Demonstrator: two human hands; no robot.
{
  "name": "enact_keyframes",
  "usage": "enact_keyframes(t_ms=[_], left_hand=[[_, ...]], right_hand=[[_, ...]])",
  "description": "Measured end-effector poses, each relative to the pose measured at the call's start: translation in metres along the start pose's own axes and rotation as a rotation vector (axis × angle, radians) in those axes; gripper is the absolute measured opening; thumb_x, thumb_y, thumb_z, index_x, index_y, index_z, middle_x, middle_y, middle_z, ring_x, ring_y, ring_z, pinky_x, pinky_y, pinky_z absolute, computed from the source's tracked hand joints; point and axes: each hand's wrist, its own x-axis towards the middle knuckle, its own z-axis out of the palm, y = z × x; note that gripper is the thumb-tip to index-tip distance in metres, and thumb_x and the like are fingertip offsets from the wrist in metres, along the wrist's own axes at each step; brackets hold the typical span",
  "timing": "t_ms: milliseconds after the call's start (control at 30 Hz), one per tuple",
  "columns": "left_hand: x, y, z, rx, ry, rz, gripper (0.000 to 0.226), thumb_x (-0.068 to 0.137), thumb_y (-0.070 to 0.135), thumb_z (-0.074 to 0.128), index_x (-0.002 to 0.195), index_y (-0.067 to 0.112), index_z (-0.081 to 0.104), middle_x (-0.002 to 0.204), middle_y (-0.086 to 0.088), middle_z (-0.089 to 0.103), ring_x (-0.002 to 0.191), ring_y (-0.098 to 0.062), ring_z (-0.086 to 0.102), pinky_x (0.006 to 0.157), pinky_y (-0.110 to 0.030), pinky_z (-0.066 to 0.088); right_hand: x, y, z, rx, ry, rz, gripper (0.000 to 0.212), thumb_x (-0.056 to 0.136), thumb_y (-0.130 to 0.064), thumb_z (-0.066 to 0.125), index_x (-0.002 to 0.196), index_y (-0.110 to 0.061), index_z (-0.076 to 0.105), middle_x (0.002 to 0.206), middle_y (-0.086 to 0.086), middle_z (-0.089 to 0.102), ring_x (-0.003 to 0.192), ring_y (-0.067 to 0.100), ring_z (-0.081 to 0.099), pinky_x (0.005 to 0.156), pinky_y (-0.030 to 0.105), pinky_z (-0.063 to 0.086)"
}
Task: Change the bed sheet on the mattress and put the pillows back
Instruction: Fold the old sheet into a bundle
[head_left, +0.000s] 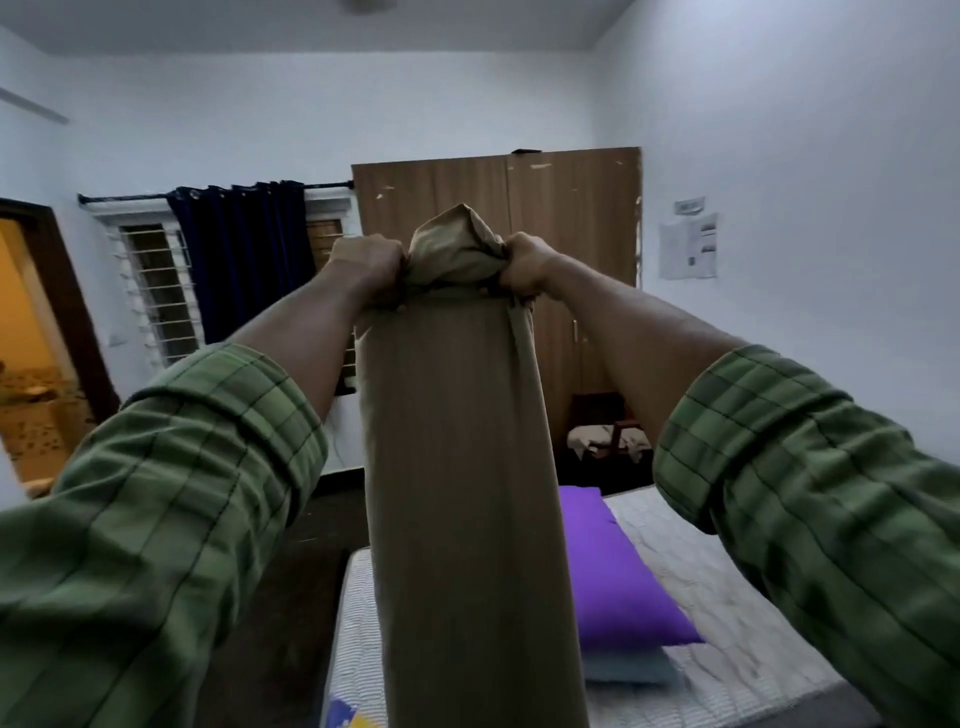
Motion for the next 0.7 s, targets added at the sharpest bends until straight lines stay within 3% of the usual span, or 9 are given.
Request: enact_keyframes(t_ms=[133,233,333,433,533,633,700], left_hand=[[0.022,-0.029,0.030,0.007,0.056,-0.036,0.033,0.088,0.035,0.076,0.115,0.018,0.069,0.118,-0.011,0.068,0.113,-0.034,0.065,0.087,-0.043,0.049],[0.049,-0.051,0.061,0.051,0.074,-0.077,0.027,0.096,0.030,0.061,0.117,0.015,0.068,0.117,-0.012,0.068,0.110,-0.035,0.066,0.085,-0.042,0.051],[0.075,-0.065,0.096,0.071,0.021,-0.151,0.028,0.095,0.032,0.057,0.115,0.015,0.067,0.115,-0.010,0.068,0.108,-0.033,0.066,0.081,-0.040,0.050],[0.109,-0.078,0.139,-0.012,-0.093,-0.290,0.034,0.094,0.043,0.052,0.106,0.014,0.066,0.106,-0.009,0.068,0.101,-0.032,0.067,0.087,-0.040,0.054],[0.152,-0.087,0.194,-0.478,-0.211,-0.493,0.042,0.090,0.044,0.047,0.112,0.012,0.064,0.102,-0.010,0.070,0.092,-0.030,0.072,0.080,-0.037,0.058],[0.202,-0.083,0.243,-1.042,-0.305,-0.661,0.031,0.101,0.022,0.041,0.126,0.009,0.054,0.098,-0.015,0.074,0.060,-0.027,0.073,0.042,-0.030,0.054],[0.237,-0.077,0.268,-1.264,-0.273,-0.721,0.027,0.103,0.011,0.042,0.127,0.006,0.053,0.106,-0.020,0.072,0.073,-0.035,0.076,0.047,-0.040,0.060]], right_hand=[[0.040,-0.015,0.036,-0.014,0.028,0.018,0.022,0.082,-0.020,0.081,0.075,-0.023,0.060,0.092,0.006,0.067,0.075,0.023,0.068,0.054,0.029,0.054],[0.075,-0.018,0.069,0.001,0.077,0.016,0.008,0.084,-0.013,0.069,0.086,-0.021,0.067,0.102,0.009,0.069,0.090,0.030,0.070,0.069,0.034,0.059],[0.107,-0.014,0.101,0.003,0.091,0.007,0.018,0.088,-0.009,0.062,0.098,-0.022,0.071,0.104,0.007,0.068,0.094,0.029,0.066,0.074,0.032,0.052],[0.149,-0.003,0.129,0.006,0.095,-0.010,0.020,0.091,-0.007,0.058,0.091,-0.025,0.069,0.103,0.006,0.068,0.093,0.027,0.064,0.075,0.033,0.050],[0.194,0.013,0.155,0.010,0.057,-0.006,0.023,0.091,-0.003,0.056,0.083,-0.022,0.066,0.095,0.006,0.067,0.086,0.028,0.067,0.058,0.029,0.050],[0.249,0.038,0.186,0.044,0.013,0.002,0.029,0.091,0.000,0.056,0.077,-0.024,0.064,0.091,0.007,0.066,0.077,0.028,0.071,0.049,0.029,0.056],[0.292,0.058,0.207,0.108,-0.010,0.018,0.026,0.090,0.001,0.055,0.087,-0.020,0.071,0.096,0.011,0.069,0.075,0.031,0.073,0.058,0.037,0.063]])
